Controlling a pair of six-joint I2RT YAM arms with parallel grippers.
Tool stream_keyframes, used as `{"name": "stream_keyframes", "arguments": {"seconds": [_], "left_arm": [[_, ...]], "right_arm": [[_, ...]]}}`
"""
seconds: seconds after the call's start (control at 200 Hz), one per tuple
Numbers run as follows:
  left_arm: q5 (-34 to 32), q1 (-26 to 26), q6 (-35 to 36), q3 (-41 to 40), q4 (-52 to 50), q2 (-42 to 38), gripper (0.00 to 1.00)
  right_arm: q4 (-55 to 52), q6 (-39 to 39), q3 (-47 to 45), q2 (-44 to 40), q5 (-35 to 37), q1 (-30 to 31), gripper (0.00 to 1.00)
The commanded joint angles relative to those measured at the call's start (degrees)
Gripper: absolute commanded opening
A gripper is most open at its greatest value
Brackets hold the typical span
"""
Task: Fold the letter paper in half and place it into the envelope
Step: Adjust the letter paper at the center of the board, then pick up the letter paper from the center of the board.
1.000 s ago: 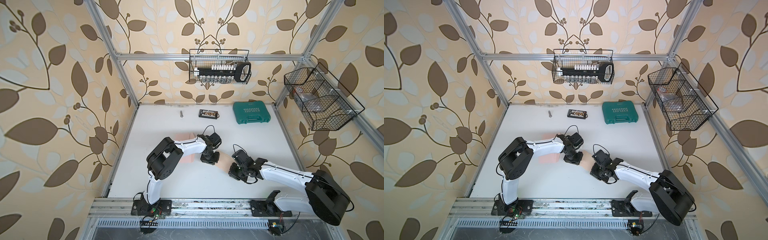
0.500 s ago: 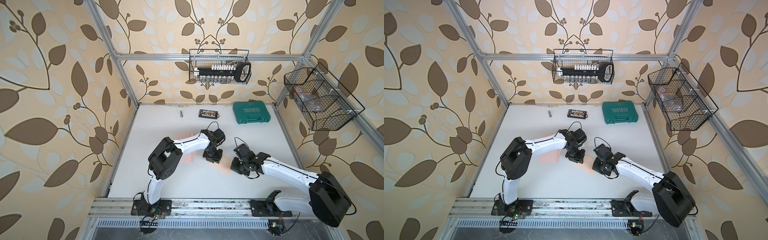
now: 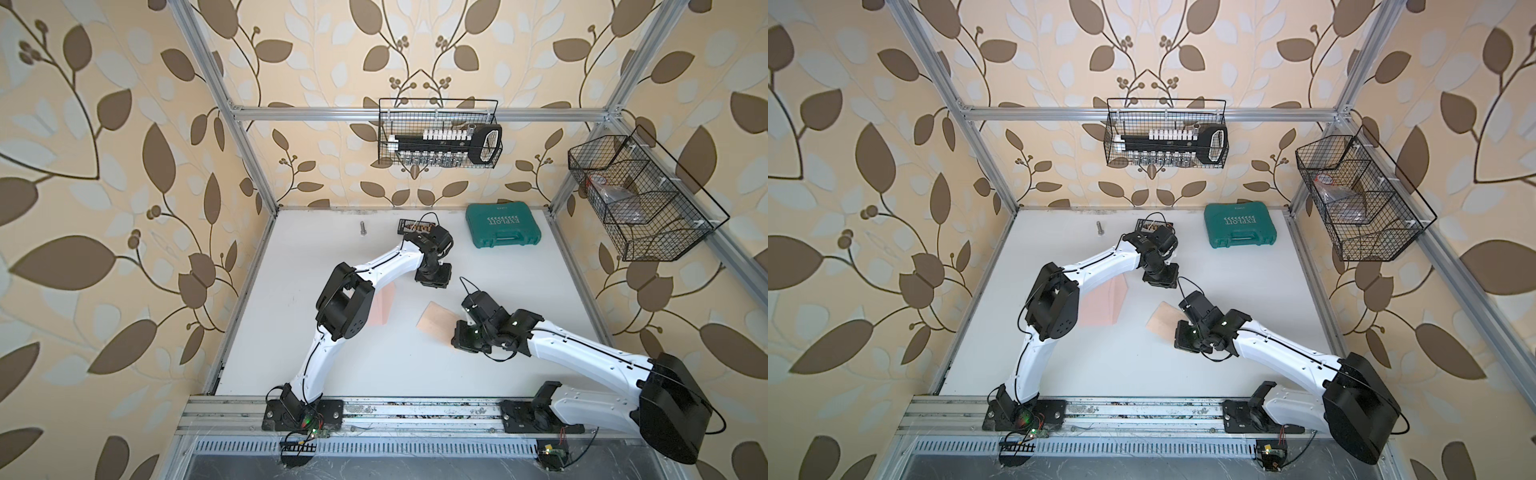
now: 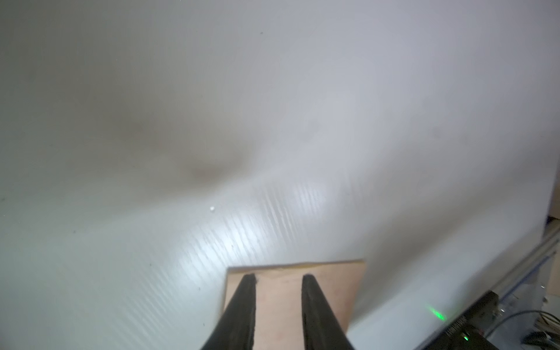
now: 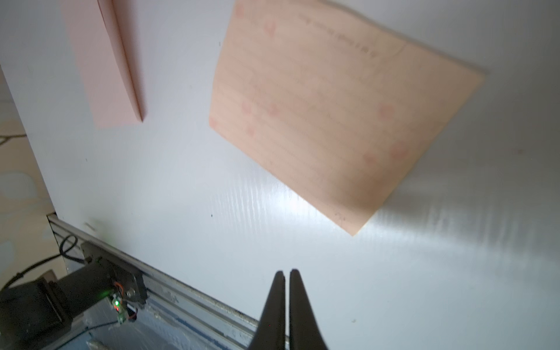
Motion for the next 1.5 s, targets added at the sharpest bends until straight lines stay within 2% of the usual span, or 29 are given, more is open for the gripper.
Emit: {"name": "stream_keyframes", "arguments": {"seconds": [0.0, 0.275, 0.5, 0.58, 0.75, 0.895, 0.975, 1.015, 1.085, 1.165, 1.3, 1.495], "left_arm": [[-1.1, -0.7, 2.0, 2.3, -1.4, 1.9, 0.28], [-1.3, -0.8, 3.1, -3.5, 0.4, 1.9, 0.25], [-1.3, -1.0, 3.2, -12.4, 2.6, -2.3, 0.24], [-1.4, -1.0, 3.3, -16.3, 3.4, -4.6, 0.23], [-1.4, -1.2, 3.7, -24.0, 4.3, -9.0, 0.23], [-0.8, -1.4, 4.2, -28.8, 3.6, -12.9, 0.22], [0.0, -1.7, 4.0, -30.9, 3.2, -15.7, 0.22], [0.3, -1.7, 3.8, -31.7, 3.1, -17.4, 0.22], [-0.1, -1.7, 3.4, -32.3, 2.9, -19.9, 0.22], [-0.5, -1.6, 3.1, -31.6, 2.3, -21.6, 0.23], [0.3, -1.4, 1.5, -30.3, 3.3, -21.7, 0.23], [3.2, -1.4, -1.0, -28.3, 6.2, -18.2, 0.23]], "right_arm": [[1.8, 0.5, -1.4, 3.1, -2.7, 1.2, 0.06], [3.0, -0.3, -1.5, 9.1, 0.0, 0.1, 0.06], [1.8, -2.0, -1.7, 12.9, 1.0, -2.6, 0.06], [1.0, -3.3, -1.7, 12.7, 1.3, -7.3, 0.06], [-1.0, -11.4, 1.4, 13.4, 0.4, -16.1, 0.06], [-1.8, -16.2, 5.8, 15.0, -1.8, -21.6, 0.08], [-2.6, -17.5, 7.7, 14.7, -3.3, -22.7, 0.16], [-2.8, -17.6, 8.0, 14.0, -4.1, -22.8, 0.25], [-2.7, -16.7, 6.8, 11.9, -6.3, -22.7, 0.49], [-1.3, -14.6, 3.7, 8.9, -9.4, -22.8, 0.62], [1.3, -11.1, -2.0, 5.7, -12.2, -22.7, 0.65], [5.6, -5.7, -5.8, 7.3, -13.1, -22.6, 0.65]]}}
